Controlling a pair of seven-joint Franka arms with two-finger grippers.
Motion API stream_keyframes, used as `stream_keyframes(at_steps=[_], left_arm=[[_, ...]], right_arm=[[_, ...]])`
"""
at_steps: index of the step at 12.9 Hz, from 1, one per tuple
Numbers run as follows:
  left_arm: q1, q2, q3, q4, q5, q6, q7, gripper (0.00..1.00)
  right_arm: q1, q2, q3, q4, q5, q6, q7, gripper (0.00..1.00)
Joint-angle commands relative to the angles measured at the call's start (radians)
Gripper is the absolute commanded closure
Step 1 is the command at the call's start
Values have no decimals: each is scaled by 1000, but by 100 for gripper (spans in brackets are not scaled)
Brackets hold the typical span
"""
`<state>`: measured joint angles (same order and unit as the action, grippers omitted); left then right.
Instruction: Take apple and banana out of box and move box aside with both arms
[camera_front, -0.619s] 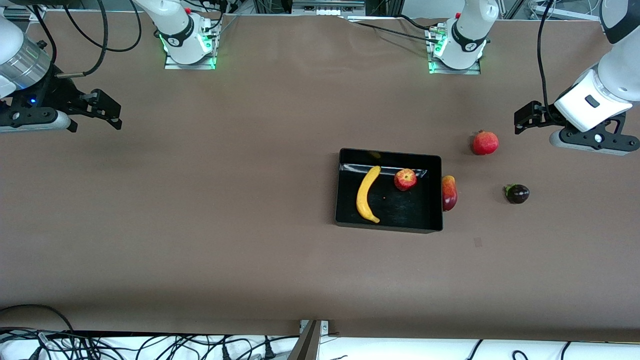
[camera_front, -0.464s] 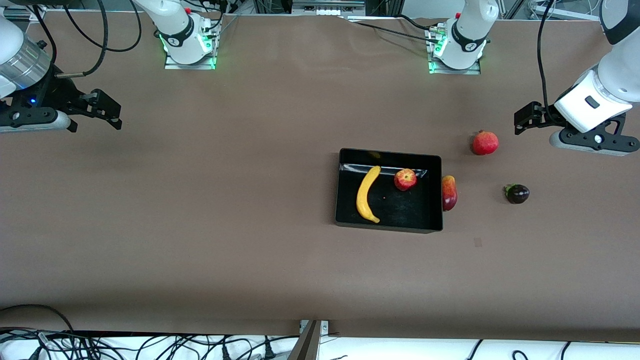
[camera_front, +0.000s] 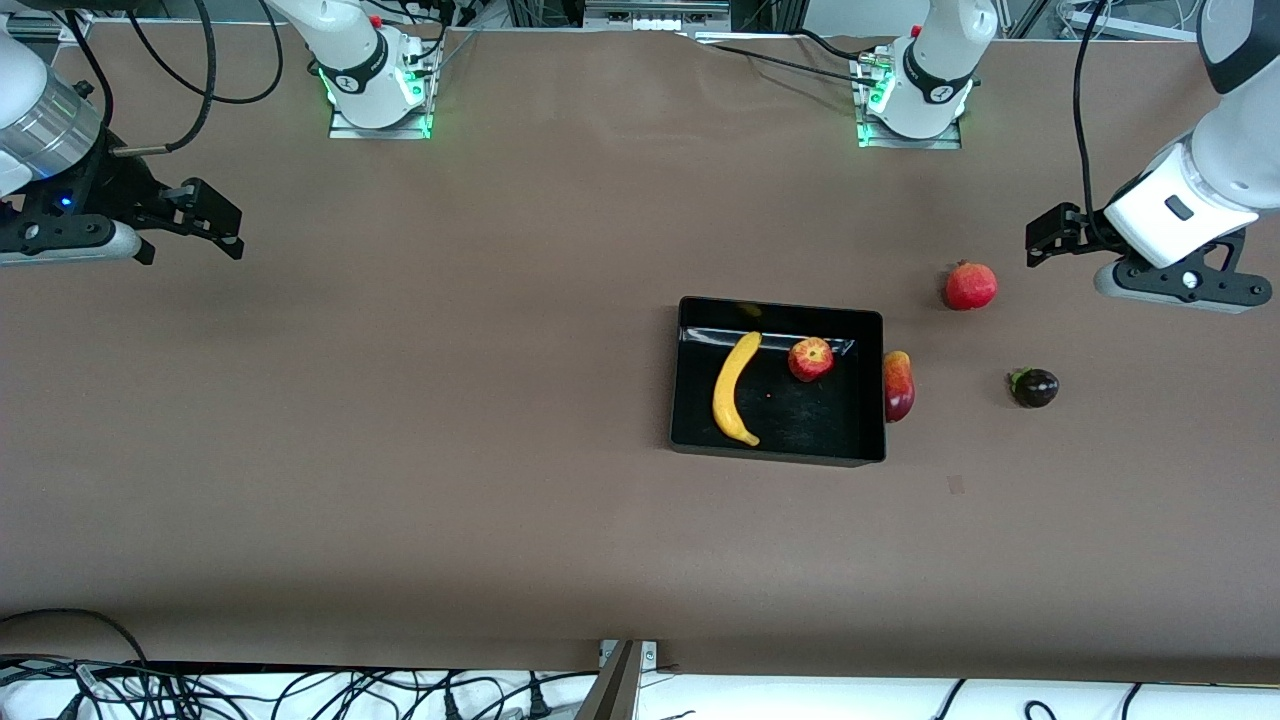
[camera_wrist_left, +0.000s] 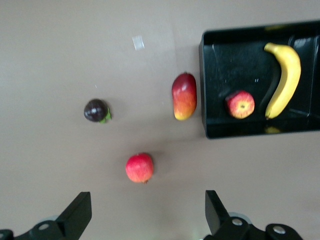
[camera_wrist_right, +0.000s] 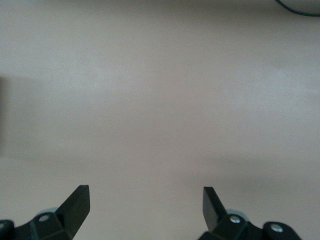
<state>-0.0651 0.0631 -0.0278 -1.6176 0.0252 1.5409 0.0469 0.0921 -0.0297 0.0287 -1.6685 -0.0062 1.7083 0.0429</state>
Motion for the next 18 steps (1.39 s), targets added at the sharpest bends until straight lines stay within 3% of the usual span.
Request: stream_keyframes(at_steps=[1, 4, 9, 11, 16, 18], left_arm=[[-10, 41, 3, 29, -17, -50, 16, 0], [-45, 153, -41, 36, -24, -33, 1, 0], [-212, 352, -50, 22, -49, 203, -266, 0], [-238, 408, -50, 6, -60, 292, -278, 0], [-291, 437, -49, -232, -42, 628, -320, 0], [-289, 443, -49, -271, 40, 705, -320, 0]], right_arm=[[-5, 5, 2, 15, -3, -6, -2, 0], [-5, 5, 2, 16, -3, -6, -2, 0], [-5, 5, 2, 16, -3, -6, -2, 0], [-5, 5, 2, 16, -3, -6, -2, 0], [-11, 14, 0, 16, -3, -6, -5, 0], [-6, 27, 0, 16, -3, 20, -9, 0]])
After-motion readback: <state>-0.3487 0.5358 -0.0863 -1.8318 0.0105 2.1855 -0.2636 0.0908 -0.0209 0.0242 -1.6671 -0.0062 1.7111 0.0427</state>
